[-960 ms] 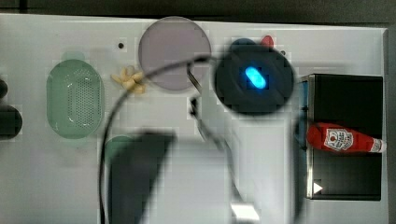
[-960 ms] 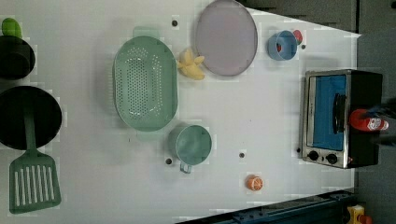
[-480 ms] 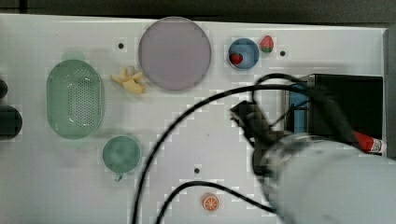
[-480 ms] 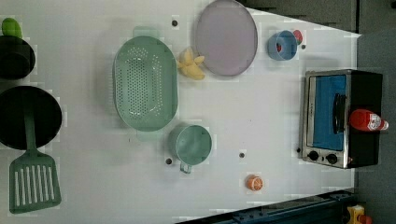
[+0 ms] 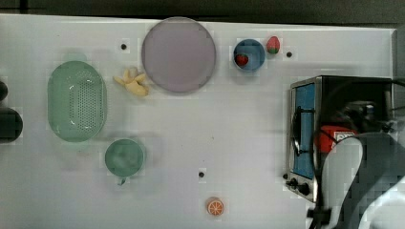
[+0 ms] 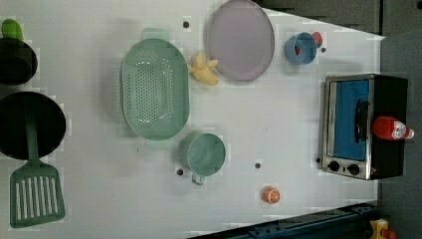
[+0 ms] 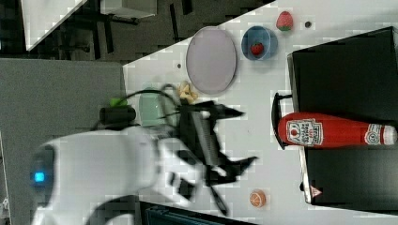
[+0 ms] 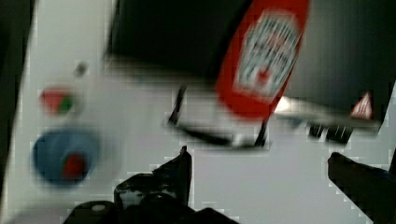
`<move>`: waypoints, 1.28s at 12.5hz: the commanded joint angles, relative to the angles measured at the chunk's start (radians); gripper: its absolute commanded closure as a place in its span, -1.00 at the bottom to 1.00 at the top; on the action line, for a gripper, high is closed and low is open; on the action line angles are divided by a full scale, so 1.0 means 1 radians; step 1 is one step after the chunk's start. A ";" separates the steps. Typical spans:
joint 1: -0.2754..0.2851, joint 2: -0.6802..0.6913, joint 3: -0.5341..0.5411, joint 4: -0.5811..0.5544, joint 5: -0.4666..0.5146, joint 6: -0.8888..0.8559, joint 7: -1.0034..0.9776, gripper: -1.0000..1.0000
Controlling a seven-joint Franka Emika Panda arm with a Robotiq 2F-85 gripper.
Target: Pick Ketchup from oven and place it on table.
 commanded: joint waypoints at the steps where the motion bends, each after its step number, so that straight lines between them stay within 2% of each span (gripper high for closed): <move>1: 0.027 0.030 -0.086 0.042 0.023 0.063 -0.044 -1.00; 3: 0.023 0.108 -0.128 0.042 0.027 0.120 -0.042 -1.00; 5: 0.014 0.184 -0.159 0.043 0.148 0.140 -0.003 -1.00; 10: -0.004 0.300 -0.167 0.040 0.229 0.224 -0.003 -1.00; 14: -0.012 0.344 -0.165 0.029 0.251 0.218 -0.003 -1.00; 15: -0.013 0.345 -0.164 0.023 0.252 0.219 -0.003 -0.49; 16: -0.011 0.342 -0.163 0.026 0.252 0.218 -0.003 -0.26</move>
